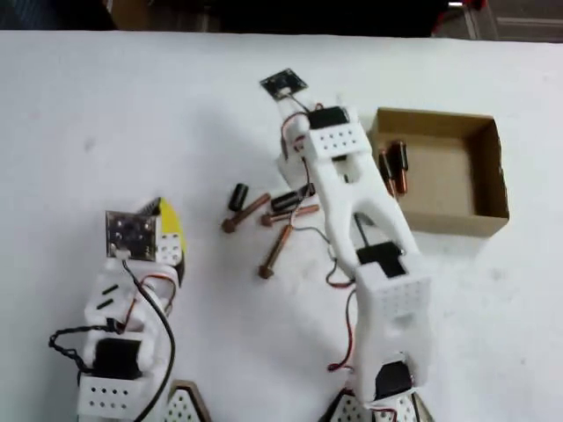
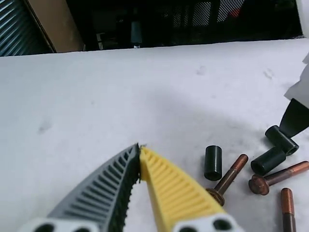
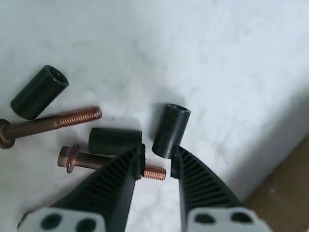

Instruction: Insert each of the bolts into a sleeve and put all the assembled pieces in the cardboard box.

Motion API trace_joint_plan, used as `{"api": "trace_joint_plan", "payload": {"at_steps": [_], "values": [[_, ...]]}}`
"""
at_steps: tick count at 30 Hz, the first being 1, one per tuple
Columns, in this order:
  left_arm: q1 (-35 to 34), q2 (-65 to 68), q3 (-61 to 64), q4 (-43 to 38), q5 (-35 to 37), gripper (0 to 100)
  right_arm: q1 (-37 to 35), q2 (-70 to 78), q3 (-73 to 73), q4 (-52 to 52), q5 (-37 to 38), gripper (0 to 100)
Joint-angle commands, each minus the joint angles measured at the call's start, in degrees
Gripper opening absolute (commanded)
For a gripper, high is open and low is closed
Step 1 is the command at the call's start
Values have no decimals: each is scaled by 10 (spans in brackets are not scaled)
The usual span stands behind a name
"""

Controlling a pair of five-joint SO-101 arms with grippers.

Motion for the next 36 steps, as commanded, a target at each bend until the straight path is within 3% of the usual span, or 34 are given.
{"api": "trace_joint_plan", "payload": {"at_steps": [1,18,36], "values": [[-2,-7,0,-4,-7,24,7,36,-97,41,4,74],[-2,-7,1,-4,-7,24,16,260,-367,147,4,74],[-2,-7,1,-4,-7,24,16,327,-428,194,9,76]]}}
